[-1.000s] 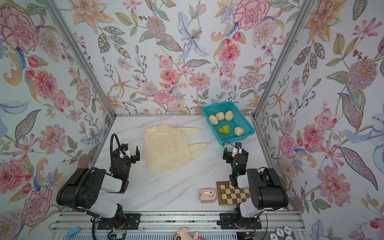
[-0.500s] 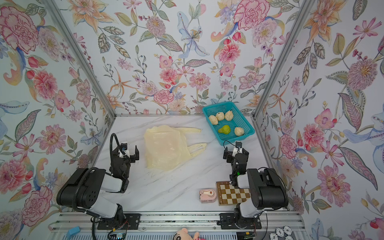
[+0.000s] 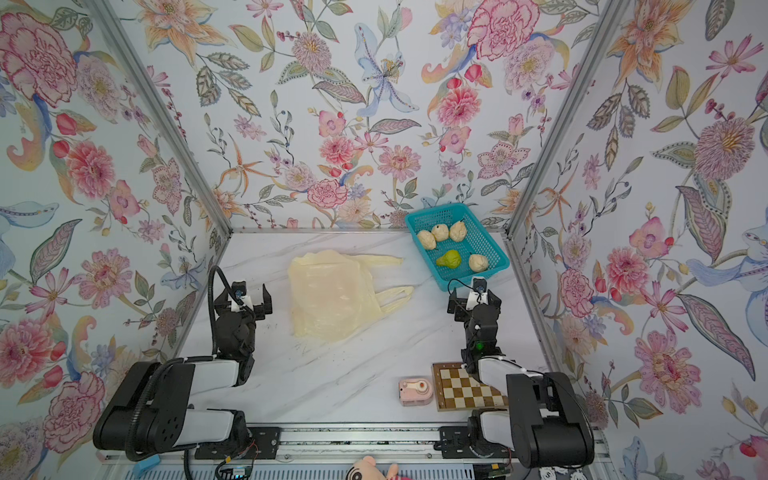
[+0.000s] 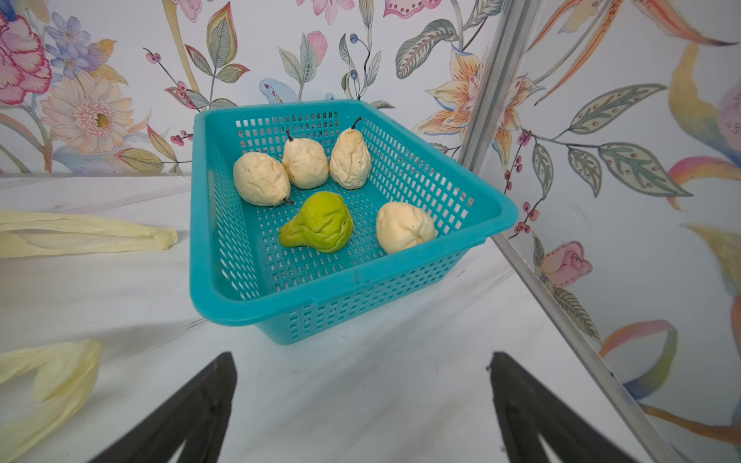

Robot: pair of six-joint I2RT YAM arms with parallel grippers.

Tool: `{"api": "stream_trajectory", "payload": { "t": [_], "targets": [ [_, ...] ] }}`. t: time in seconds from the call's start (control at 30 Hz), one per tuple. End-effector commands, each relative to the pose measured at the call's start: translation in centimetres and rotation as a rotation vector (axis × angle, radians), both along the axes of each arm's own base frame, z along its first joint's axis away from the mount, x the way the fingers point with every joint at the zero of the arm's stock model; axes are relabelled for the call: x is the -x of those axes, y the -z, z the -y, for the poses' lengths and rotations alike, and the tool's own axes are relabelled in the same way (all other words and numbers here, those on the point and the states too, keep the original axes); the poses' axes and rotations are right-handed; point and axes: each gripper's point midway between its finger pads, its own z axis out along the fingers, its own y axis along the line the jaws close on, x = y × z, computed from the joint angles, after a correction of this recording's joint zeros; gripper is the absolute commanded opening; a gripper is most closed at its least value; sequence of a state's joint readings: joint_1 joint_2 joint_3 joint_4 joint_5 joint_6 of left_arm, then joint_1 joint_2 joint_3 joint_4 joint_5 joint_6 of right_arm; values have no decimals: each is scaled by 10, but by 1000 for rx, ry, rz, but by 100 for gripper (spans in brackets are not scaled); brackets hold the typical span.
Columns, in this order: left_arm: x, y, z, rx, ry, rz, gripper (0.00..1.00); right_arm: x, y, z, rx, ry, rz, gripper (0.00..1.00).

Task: Place the pears into plastic bags & tie knots
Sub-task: Pick up the plastic bag at the center of the board.

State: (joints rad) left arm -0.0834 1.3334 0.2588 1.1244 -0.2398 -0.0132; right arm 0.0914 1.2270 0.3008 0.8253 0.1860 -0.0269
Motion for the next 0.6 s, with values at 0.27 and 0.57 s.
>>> {"api": "stream_trajectory", "payload": {
  "t": [0.27, 0.57],
  "targets": [
    [-19, -22, 38, 231, 38, -269, 87, 16, -23, -107, -281, -354, -240, 84],
    [-10, -44, 146, 250, 286, -374, 81, -46, 31, -199, -112, -552, -579, 63]
  ]
}}
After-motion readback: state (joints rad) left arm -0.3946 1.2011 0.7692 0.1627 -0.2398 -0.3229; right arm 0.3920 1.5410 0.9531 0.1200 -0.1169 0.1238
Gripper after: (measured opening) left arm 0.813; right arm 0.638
